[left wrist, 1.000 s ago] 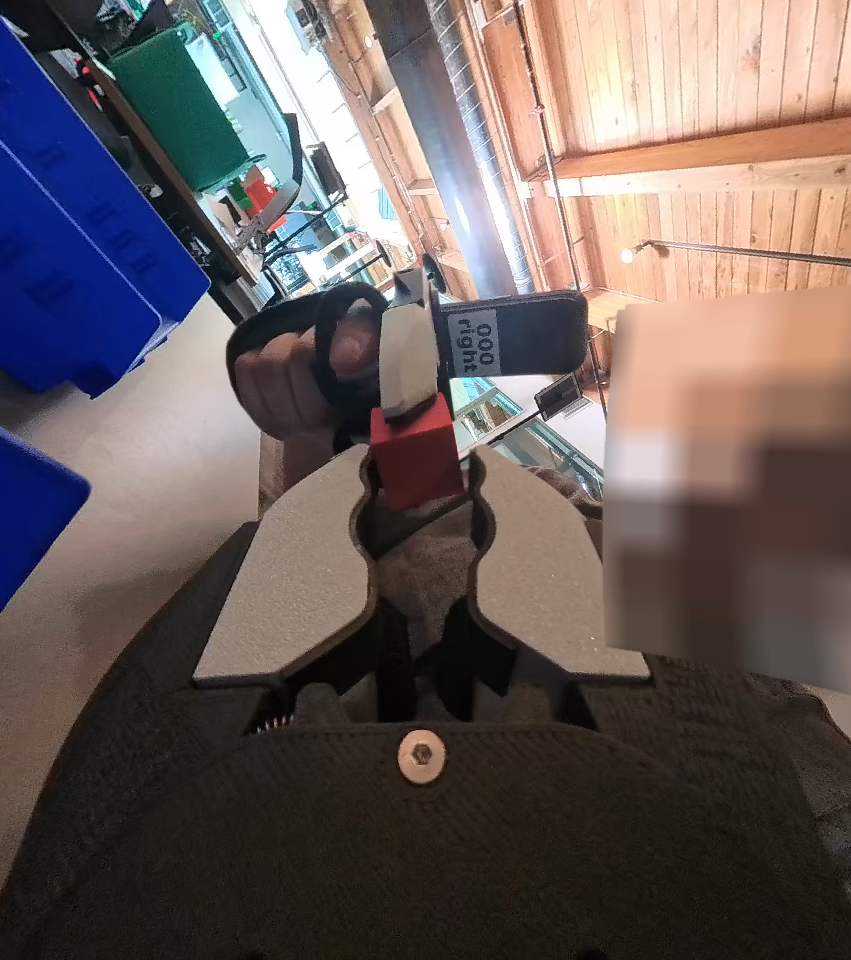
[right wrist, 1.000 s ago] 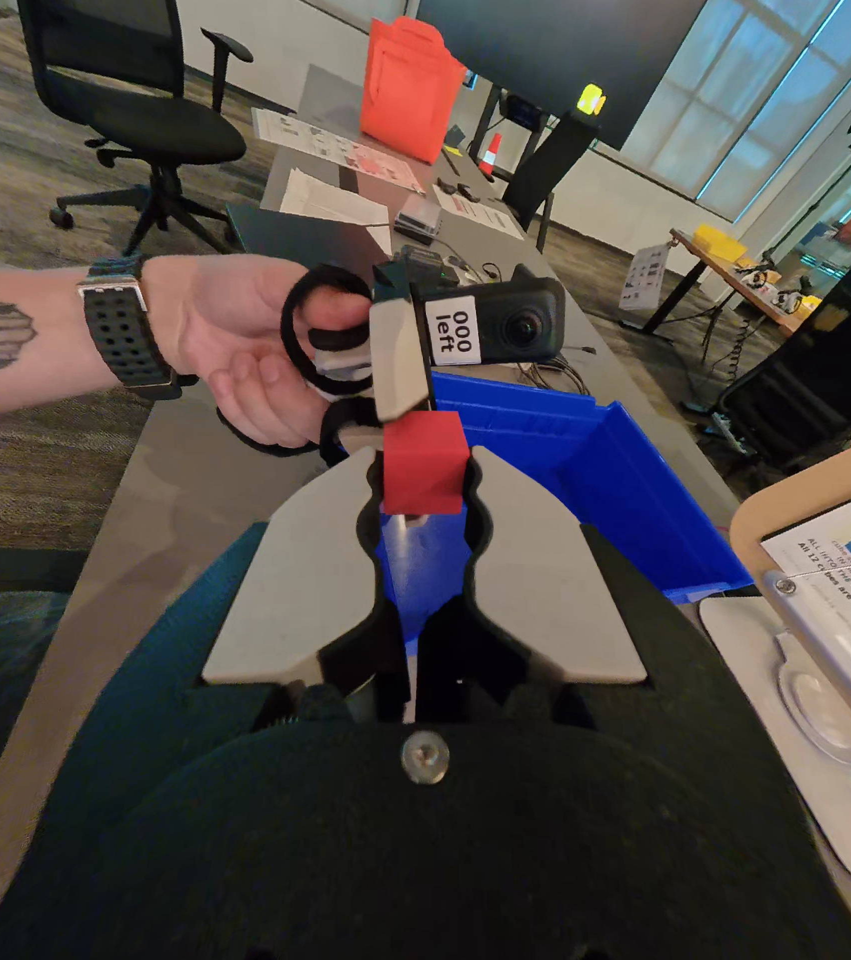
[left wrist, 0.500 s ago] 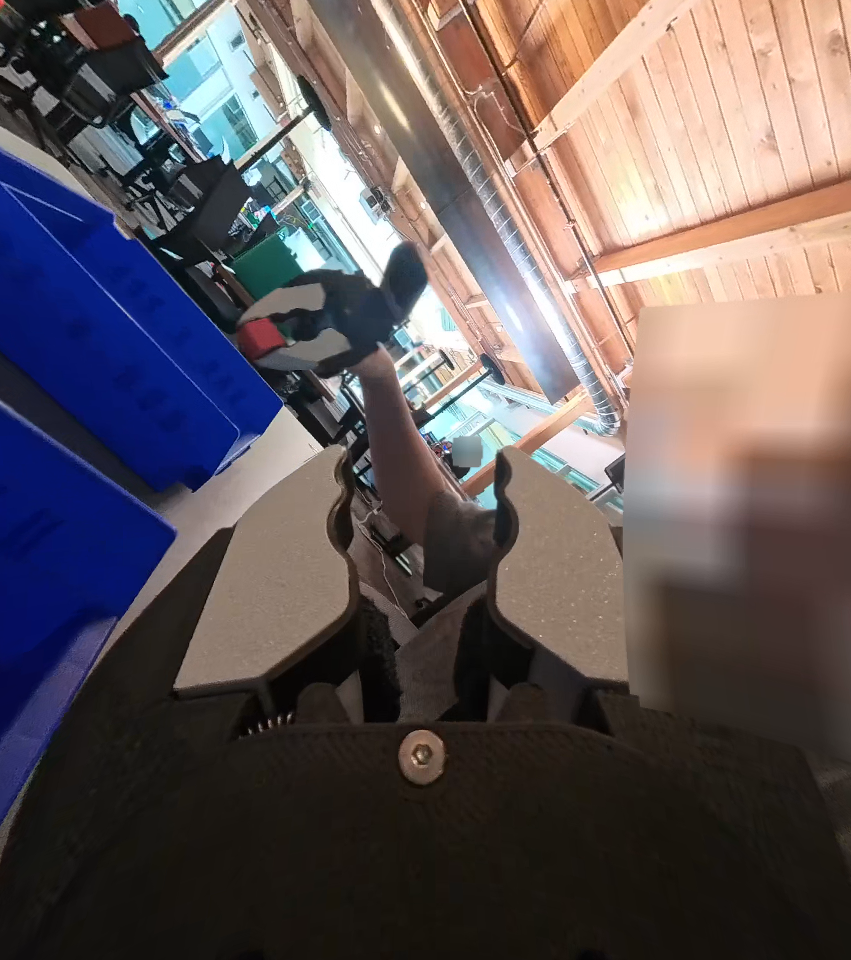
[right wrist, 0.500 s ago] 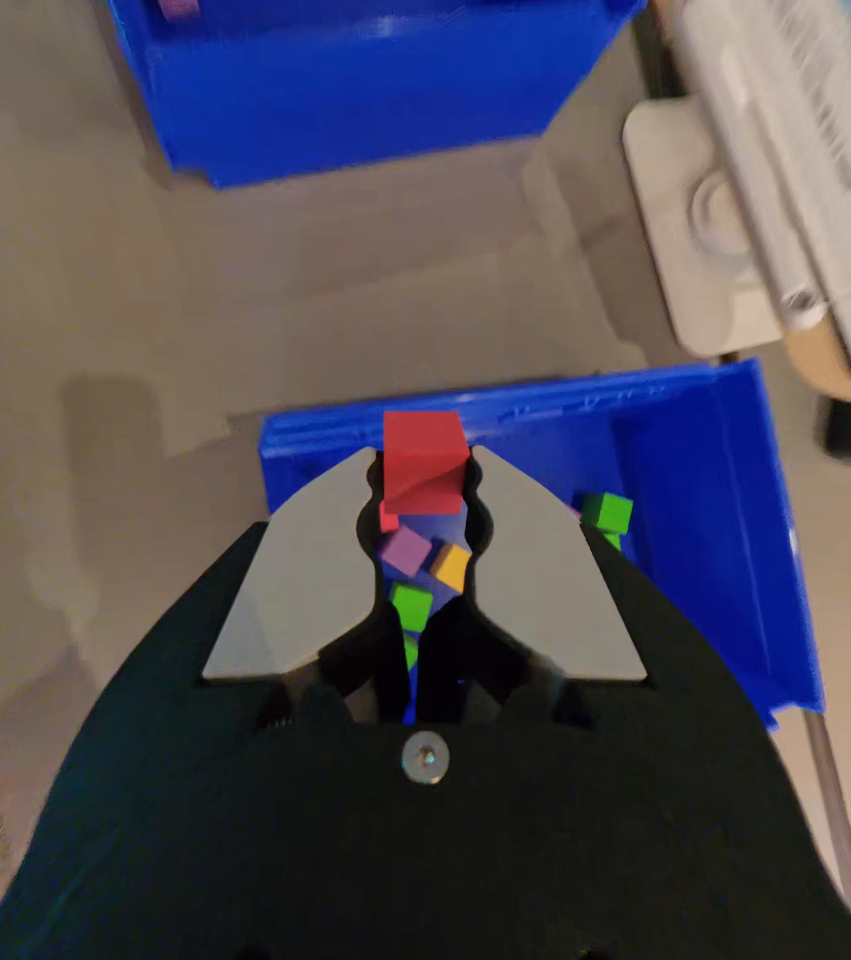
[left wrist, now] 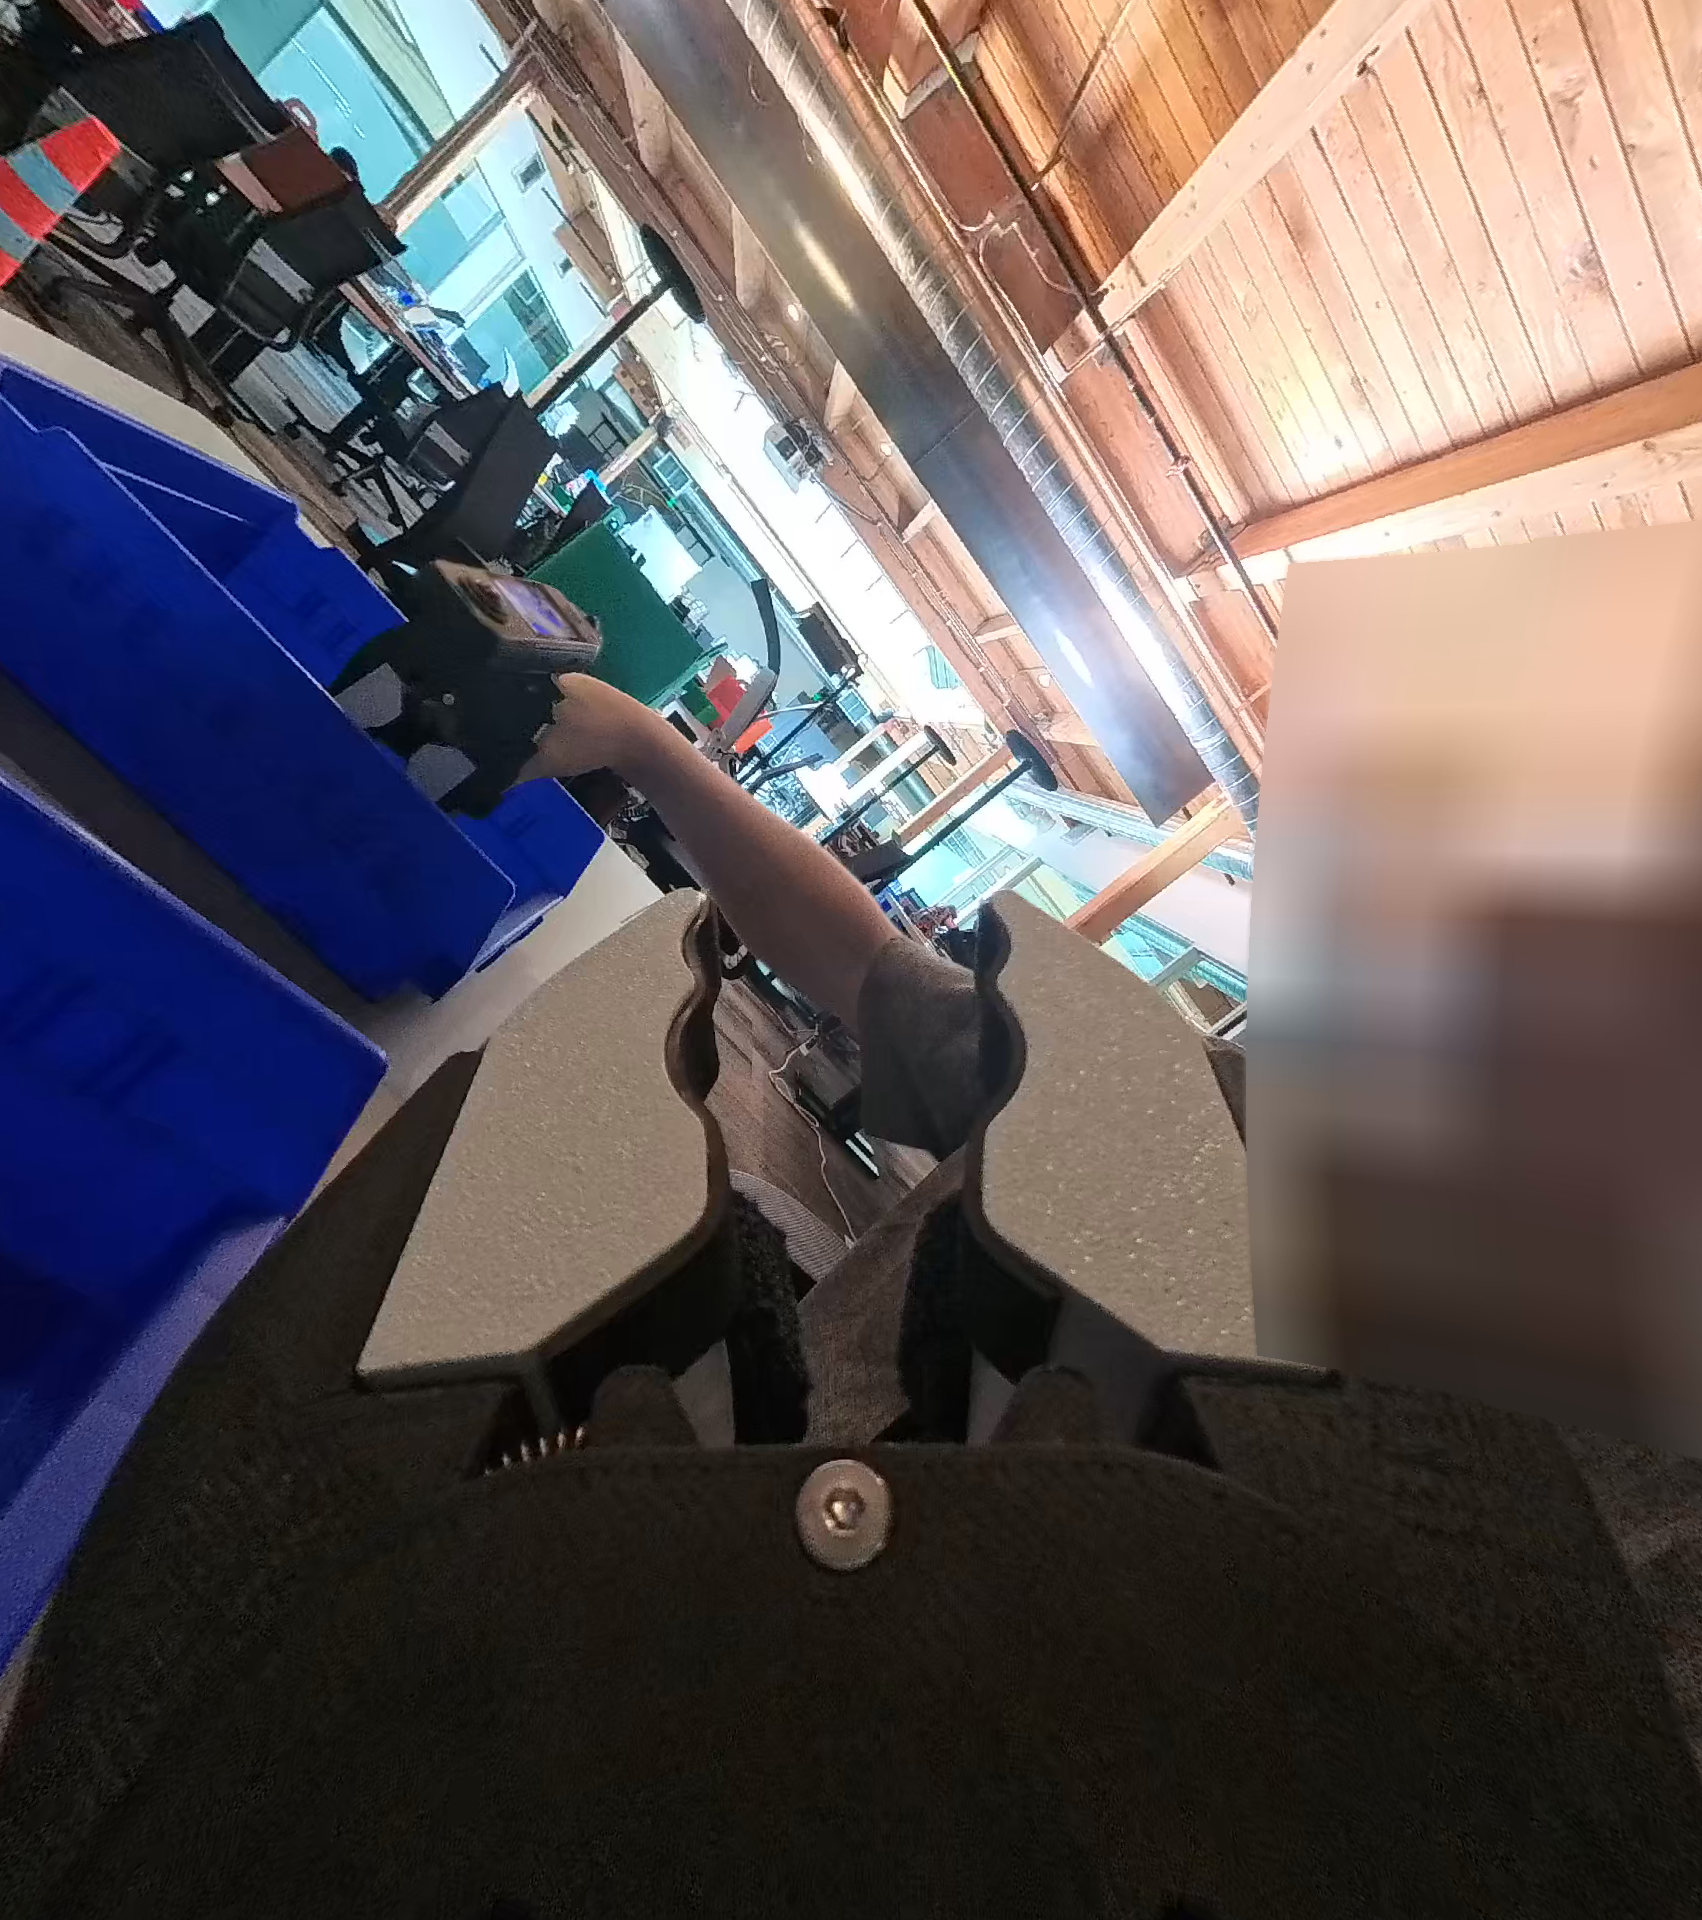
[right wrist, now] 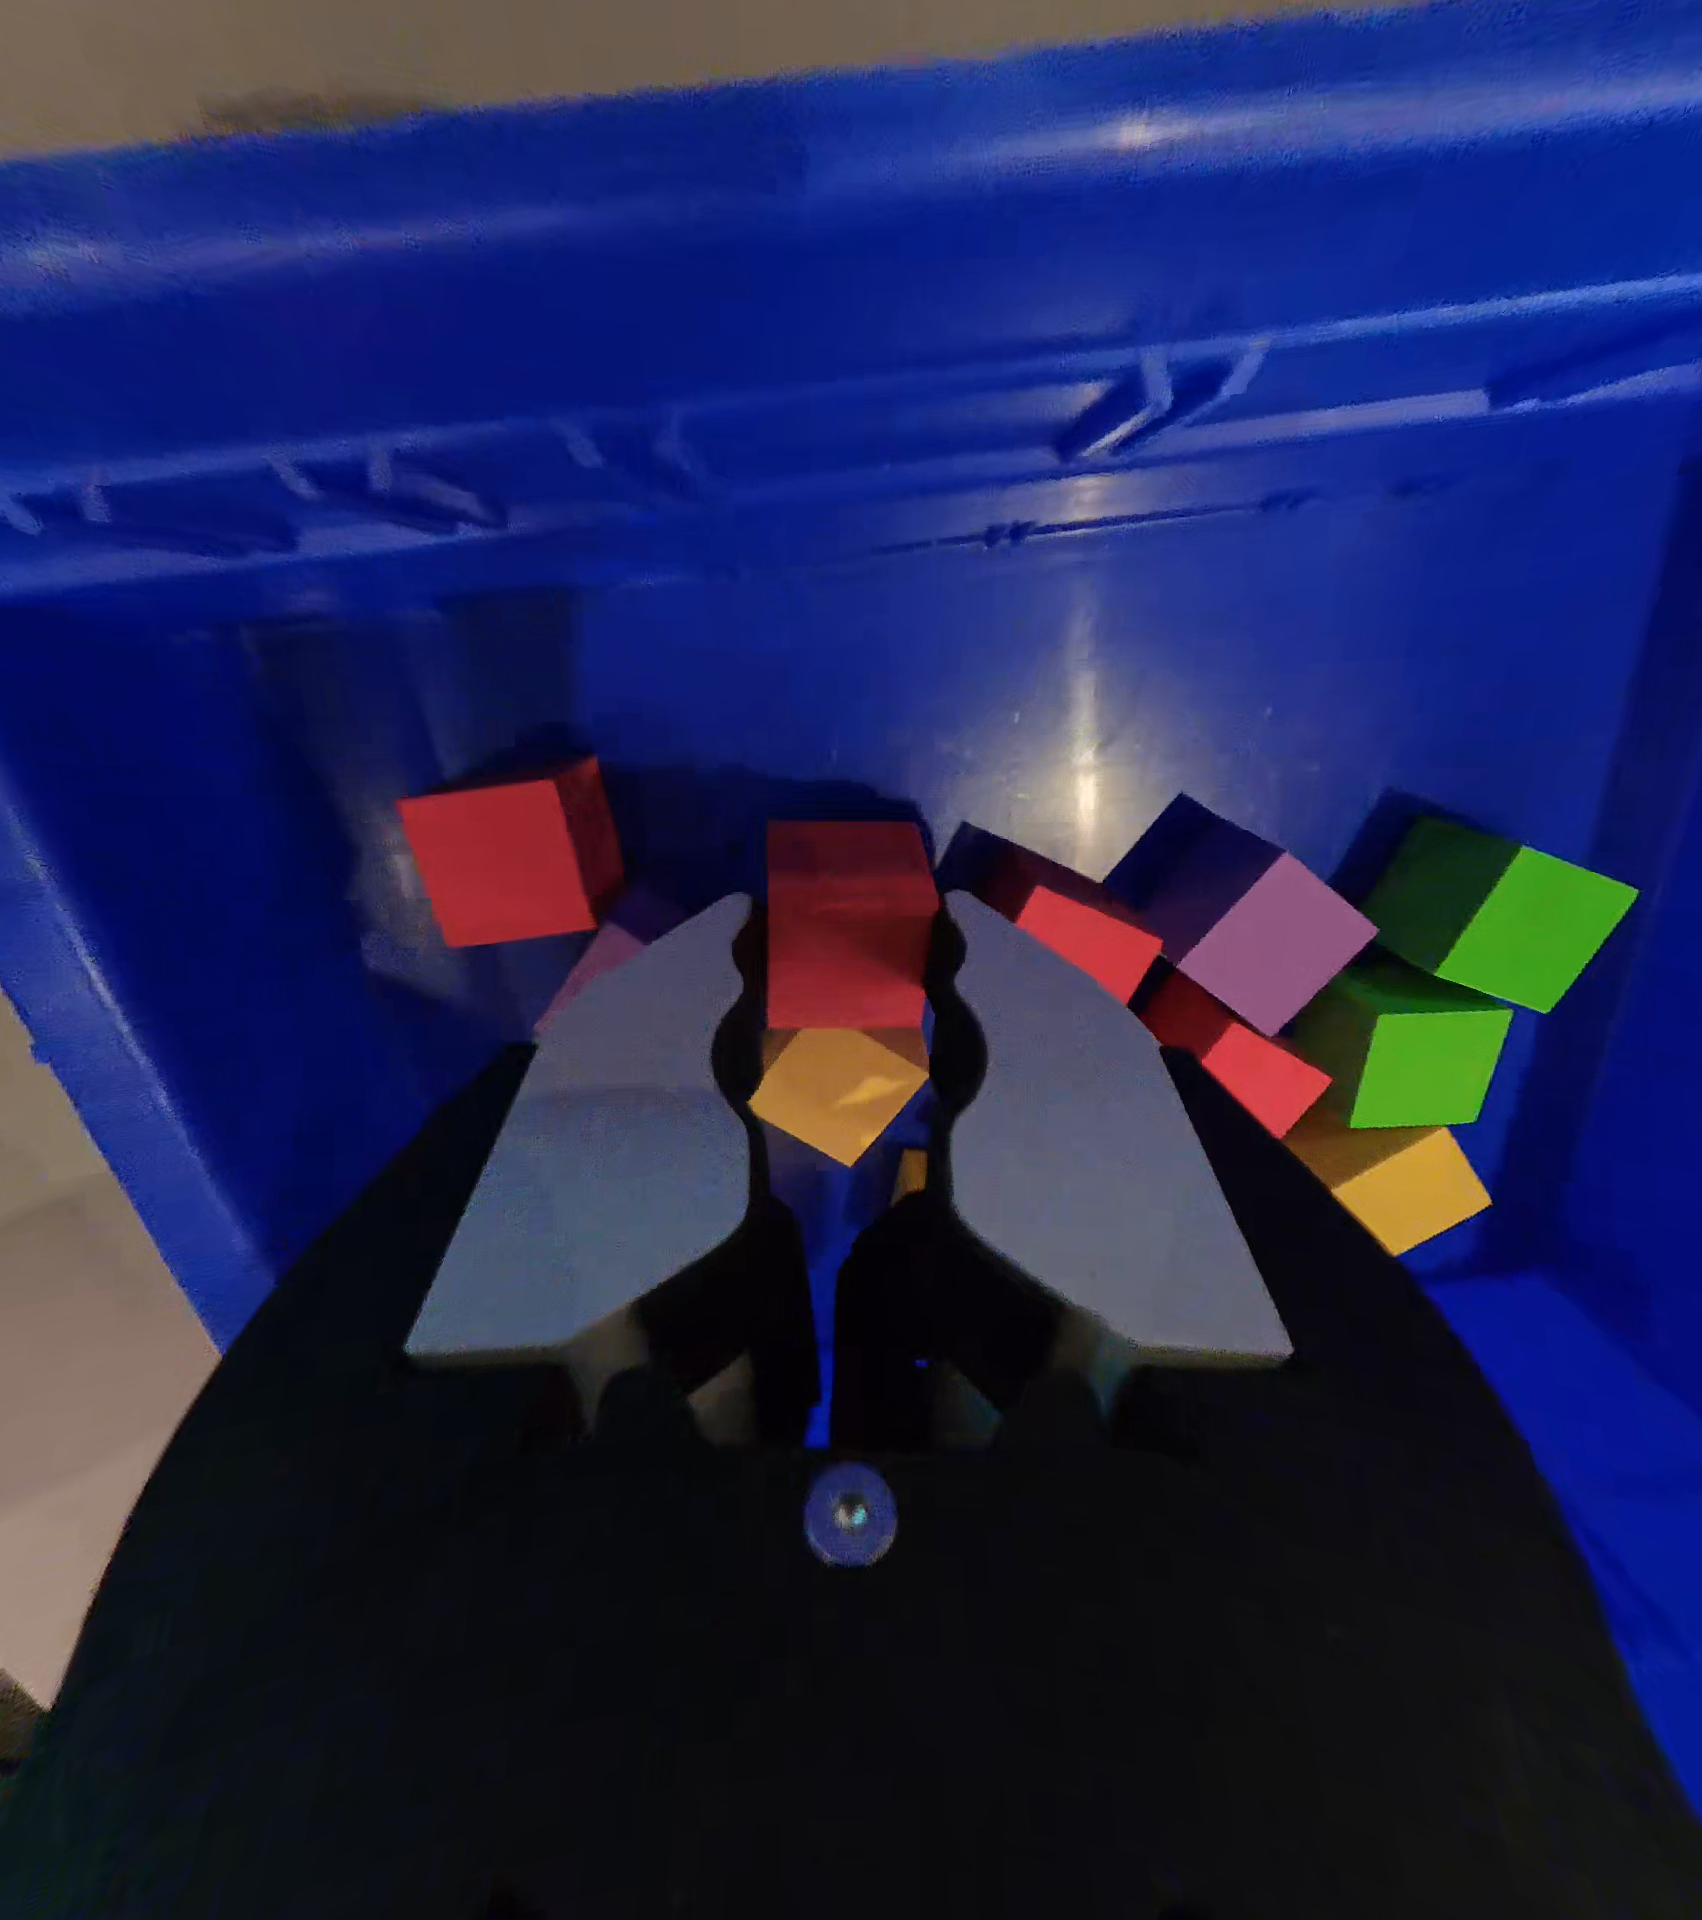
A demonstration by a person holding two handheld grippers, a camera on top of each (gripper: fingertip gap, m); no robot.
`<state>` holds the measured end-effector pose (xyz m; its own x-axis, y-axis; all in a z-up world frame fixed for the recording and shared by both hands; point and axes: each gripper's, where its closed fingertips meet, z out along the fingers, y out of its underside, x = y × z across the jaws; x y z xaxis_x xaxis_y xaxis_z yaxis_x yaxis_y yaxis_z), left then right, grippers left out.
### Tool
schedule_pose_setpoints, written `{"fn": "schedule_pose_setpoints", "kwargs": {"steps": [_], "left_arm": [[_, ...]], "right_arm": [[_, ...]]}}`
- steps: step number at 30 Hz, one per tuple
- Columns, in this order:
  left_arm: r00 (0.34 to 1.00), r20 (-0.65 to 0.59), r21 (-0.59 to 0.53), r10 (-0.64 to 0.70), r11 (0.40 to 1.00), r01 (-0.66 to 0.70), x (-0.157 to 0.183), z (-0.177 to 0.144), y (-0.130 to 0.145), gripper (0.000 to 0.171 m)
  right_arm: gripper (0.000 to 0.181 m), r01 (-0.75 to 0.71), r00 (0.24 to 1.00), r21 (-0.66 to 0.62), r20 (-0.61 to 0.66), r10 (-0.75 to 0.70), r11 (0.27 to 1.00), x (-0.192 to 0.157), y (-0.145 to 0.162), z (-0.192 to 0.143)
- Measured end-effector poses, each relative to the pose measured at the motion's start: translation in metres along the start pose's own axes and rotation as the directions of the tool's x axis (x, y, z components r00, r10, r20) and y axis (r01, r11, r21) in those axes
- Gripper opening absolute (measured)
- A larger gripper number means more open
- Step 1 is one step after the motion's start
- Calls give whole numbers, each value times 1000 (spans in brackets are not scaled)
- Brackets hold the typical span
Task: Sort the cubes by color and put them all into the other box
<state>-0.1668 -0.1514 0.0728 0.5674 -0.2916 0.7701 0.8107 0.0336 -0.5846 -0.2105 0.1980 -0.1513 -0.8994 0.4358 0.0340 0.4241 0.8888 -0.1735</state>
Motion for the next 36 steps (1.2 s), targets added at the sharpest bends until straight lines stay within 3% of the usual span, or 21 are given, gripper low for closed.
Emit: {"fn": "schedule_pose_setpoints", "kwargs": {"steps": [5,8,12,16,20,23,26,30,34,36], "left_arm": [[1000,3,-13,8,1000,-8,1,2,0,49],[1000,23,-14,19,1000,-19,2,0,0,49],[983,177,-40,41,999,-34,-16,-7,2,47],[943,320,-89,92,994,-67,-29,-10,5,49],[922,365,-127,126,988,-85,-28,-7,9,52],[897,416,-173,150,981,-84,-33,-7,9,52],[839,497,-263,220,960,-95,-40,-10,5,52],[713,586,-504,384,862,-50,-64,-21,9,52],[540,623,-738,566,654,166,-113,-53,25,52],[456,649,-760,609,554,341,-136,-72,36,52]], "right_arm": [[29,30,999,-182,-18,-34,983,3,15,6],[29,34,999,-207,-13,-38,978,1,14,9],[30,1,1000,-233,-10,-3,973,0,17,9],[40,-24,1000,-221,4,26,975,-4,18,10],[45,-44,999,-180,-15,42,983,-1,18,4],[47,-59,997,-120,-49,54,991,2,16,-13],[48,-64,989,18,-135,66,998,3,6,-46],[48,5,940,297,-328,97,955,-11,-25,-108],[43,132,874,485,-469,129,865,-46,-52,-148],[40,164,855,509,-501,136,845,-60,-59,-148]]}}
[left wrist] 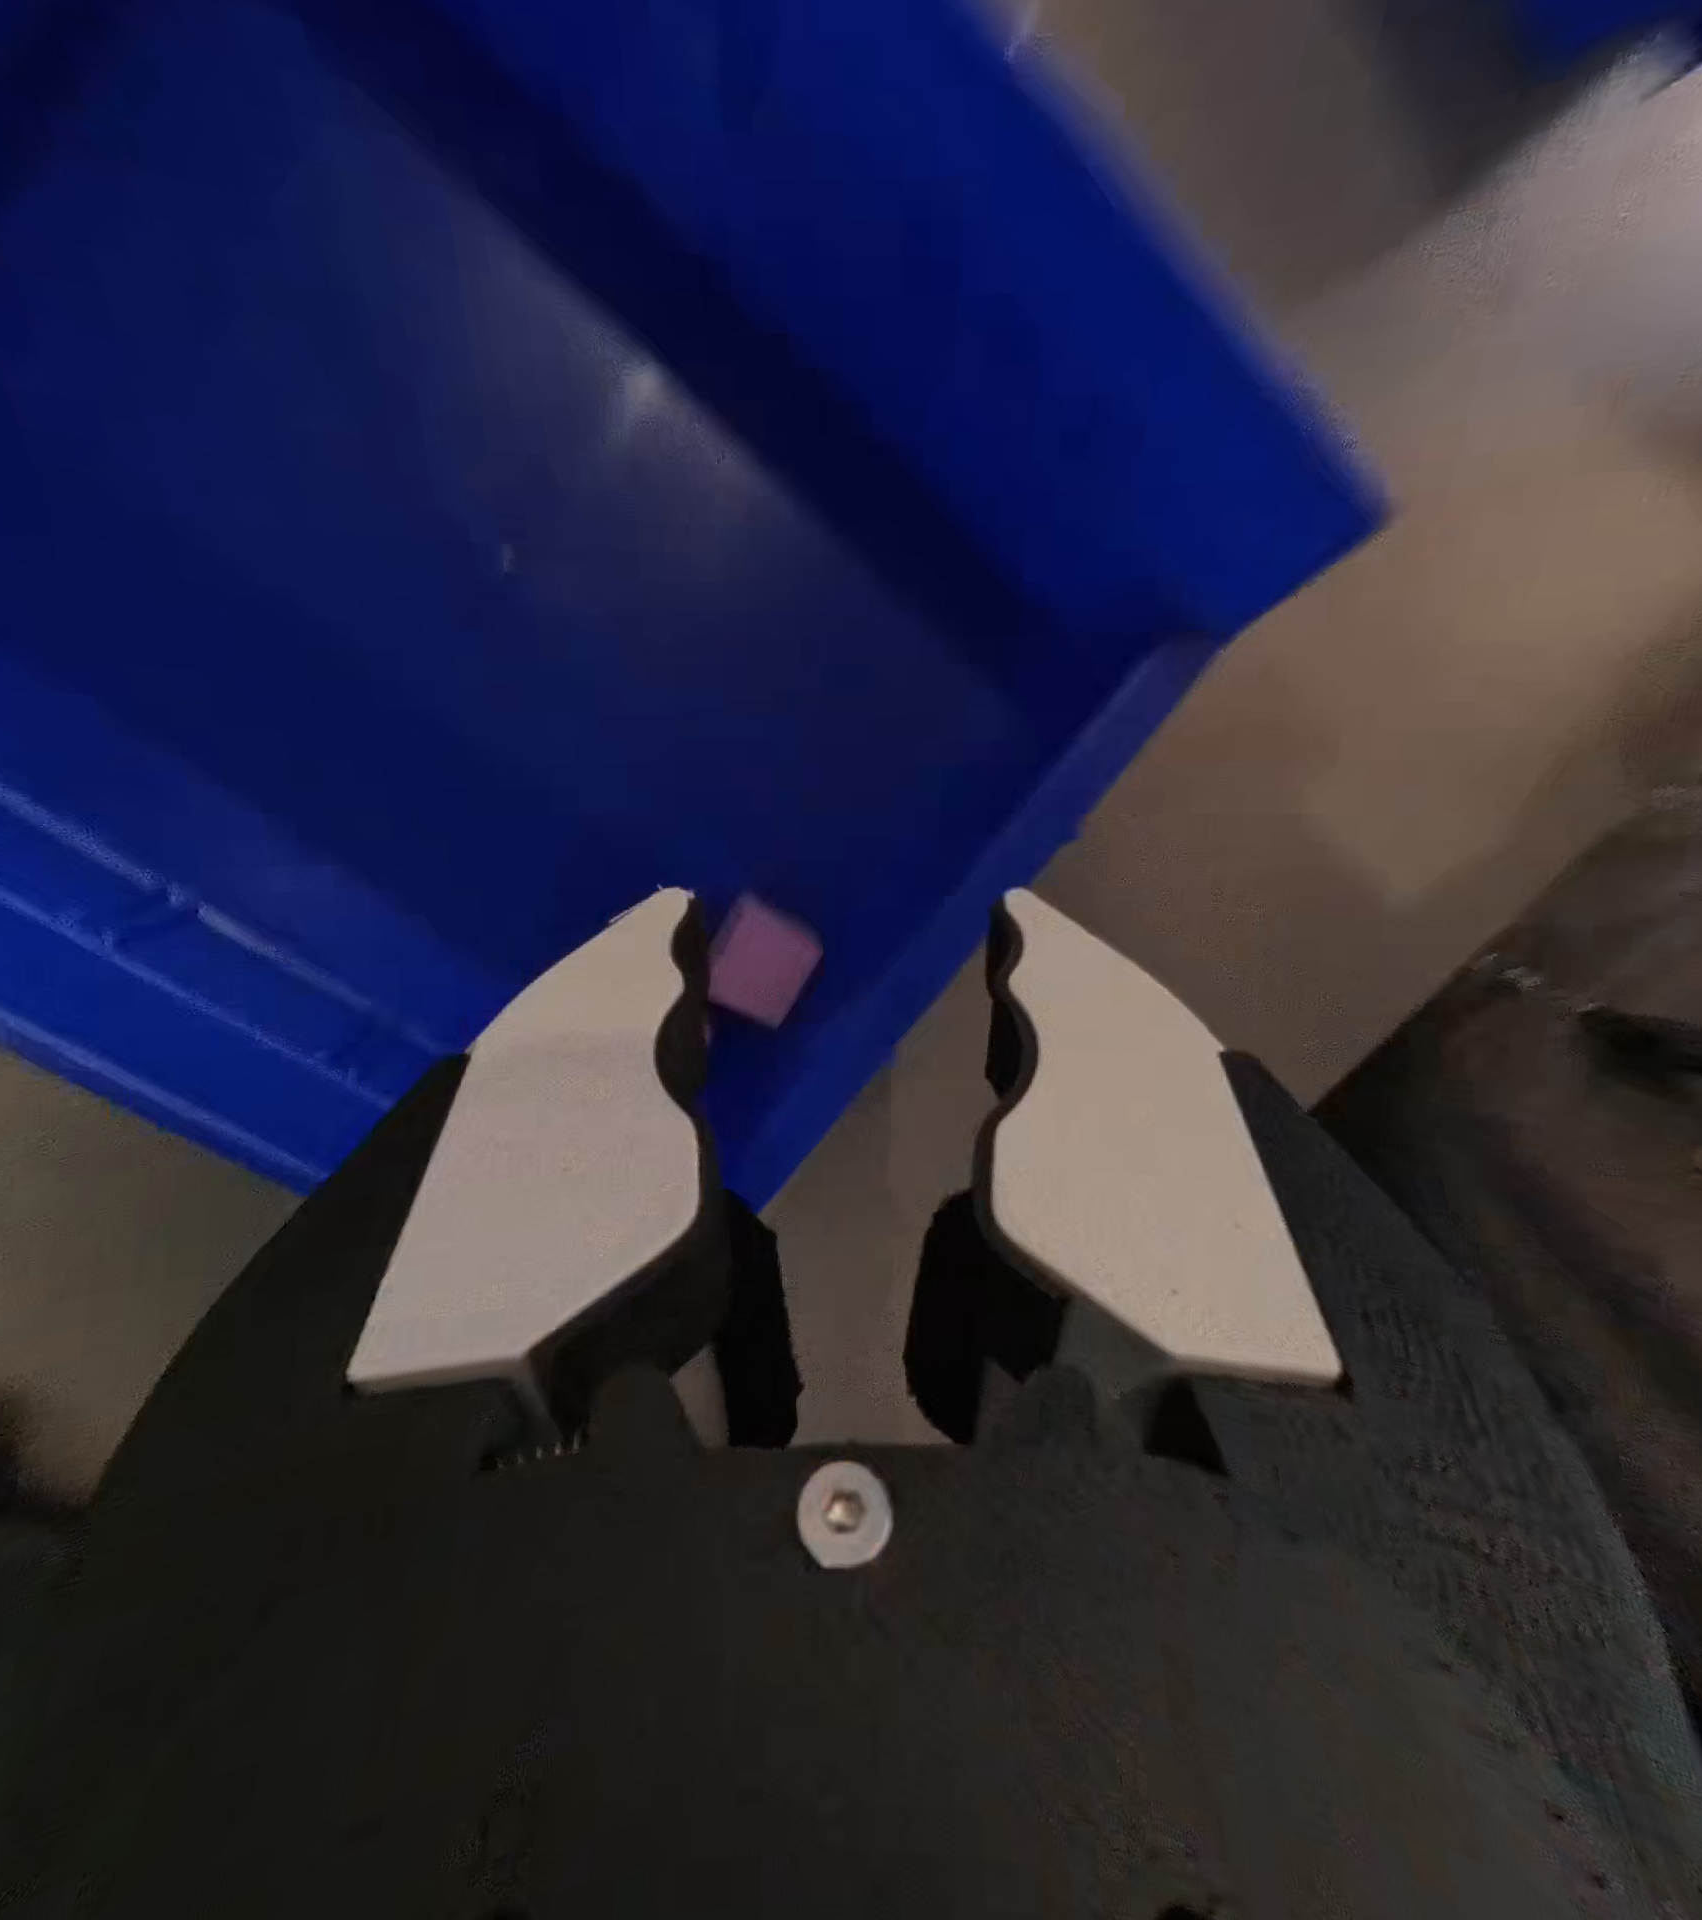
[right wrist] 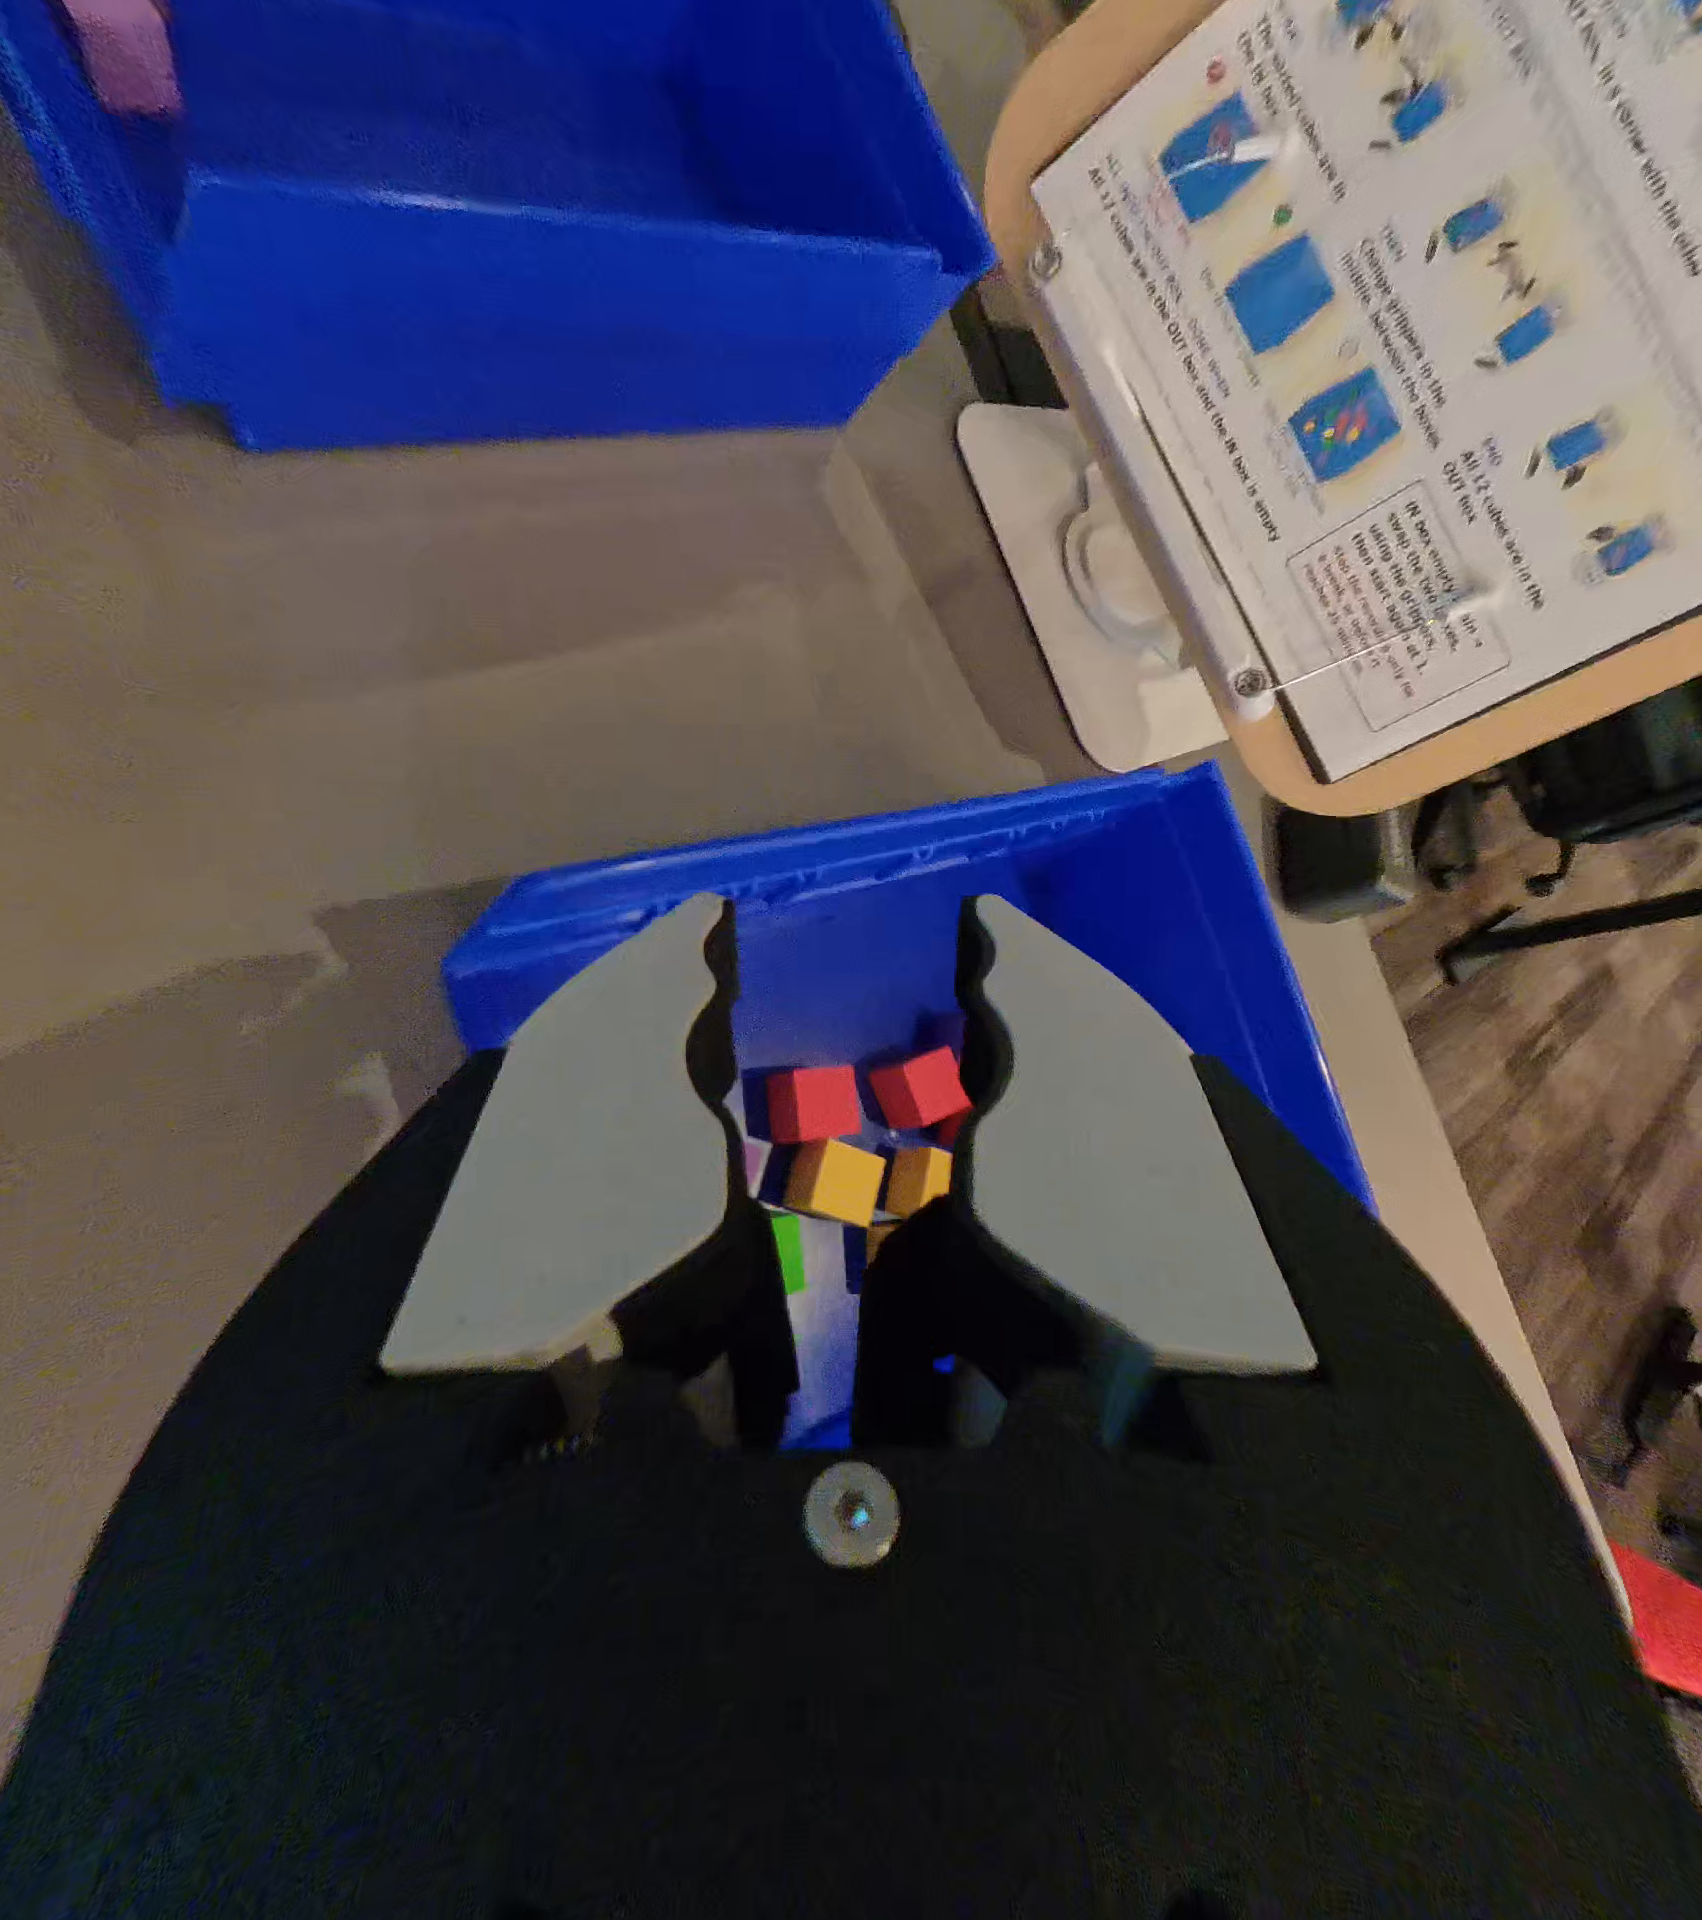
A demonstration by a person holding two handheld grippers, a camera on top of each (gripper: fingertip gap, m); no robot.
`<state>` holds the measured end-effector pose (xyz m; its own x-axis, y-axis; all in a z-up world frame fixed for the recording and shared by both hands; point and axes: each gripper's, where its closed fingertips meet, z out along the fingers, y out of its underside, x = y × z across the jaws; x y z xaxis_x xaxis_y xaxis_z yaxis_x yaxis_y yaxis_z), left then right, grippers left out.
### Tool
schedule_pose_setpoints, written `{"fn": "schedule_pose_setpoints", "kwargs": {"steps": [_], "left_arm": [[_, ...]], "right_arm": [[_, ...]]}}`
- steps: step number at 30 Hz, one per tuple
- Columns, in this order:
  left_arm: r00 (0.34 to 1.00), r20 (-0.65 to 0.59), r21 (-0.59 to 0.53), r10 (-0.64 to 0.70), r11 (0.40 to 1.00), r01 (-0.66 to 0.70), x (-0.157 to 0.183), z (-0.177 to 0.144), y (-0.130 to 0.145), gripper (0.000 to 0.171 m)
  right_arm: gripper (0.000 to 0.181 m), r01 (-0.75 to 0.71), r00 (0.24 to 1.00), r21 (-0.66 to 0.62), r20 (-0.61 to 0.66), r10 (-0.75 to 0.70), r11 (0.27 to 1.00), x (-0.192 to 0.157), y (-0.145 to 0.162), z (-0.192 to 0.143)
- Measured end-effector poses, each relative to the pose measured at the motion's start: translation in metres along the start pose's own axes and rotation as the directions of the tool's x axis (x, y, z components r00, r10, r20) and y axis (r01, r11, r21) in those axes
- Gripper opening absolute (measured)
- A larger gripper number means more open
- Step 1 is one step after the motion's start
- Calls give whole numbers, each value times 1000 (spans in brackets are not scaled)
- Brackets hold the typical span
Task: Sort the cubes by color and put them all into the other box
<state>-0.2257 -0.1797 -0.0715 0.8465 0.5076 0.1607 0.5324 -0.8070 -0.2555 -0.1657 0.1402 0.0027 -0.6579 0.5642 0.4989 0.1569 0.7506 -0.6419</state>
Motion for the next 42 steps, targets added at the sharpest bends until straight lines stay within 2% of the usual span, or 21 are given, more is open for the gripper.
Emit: {"fn": "schedule_pose_setpoints", "kwargs": {"steps": [2,3,6,8,10,12,16,22,29,33,36,39,42], "left_arm": [[996,47,-163,-70,984,77,-5,18,13,52],[996,53,-195,-70,978,79,-3,26,13,52],[980,186,-329,65,944,-1,-24,38,21,52],[975,178,-390,130,919,-51,-31,41,26,52],[970,137,-434,200,892,-123,-34,42,31,51],[965,75,-469,251,863,-188,-31,42,37,51],[946,13,-484,324,830,-278,-34,45,42,53],[937,-61,-445,344,831,-334,-30,47,42,49],[931,-113,-512,348,782,-355,-35,55,52,48],[936,-138,-496,325,795,-349,-33,57,54,50],[937,-168,-469,305,812,-348,-28,57,54,35],[942,-131,-415,311,845,-336,-31,57,44,26],[946,-106,-406,306,855,-322,-37,58,41,35]], "right_arm": [[40,-9,1000,15,-12,10,1000,-13,-2,3],[40,-16,1000,41,-25,17,999,-16,-5,4],[37,-15,1000,92,7,14,996,-30,-12,12],[38,1,1000,59,5,-1,998,-32,-12,16],[37,-2,1000,110,11,1,994,-36,-19,16],[36,2,1000,106,19,-4,994,-38,-19,18],[36,-2,999,112,32,-2,994,-41,-19,22],[36,-20,999,119,37,16,993,-39,-18,26],[35,-22,999,124,33,18,992,-39,-19,29],[33,-26,1000,130,15,24,991,-35,-19,27],[32,-26,1000,139,11,24,990,-34,-21,25],[32,-19,1000,143,10,17,990,-36,-23,25],[31,-12,1000,139,7,11,990,-37,-24,24]]}}
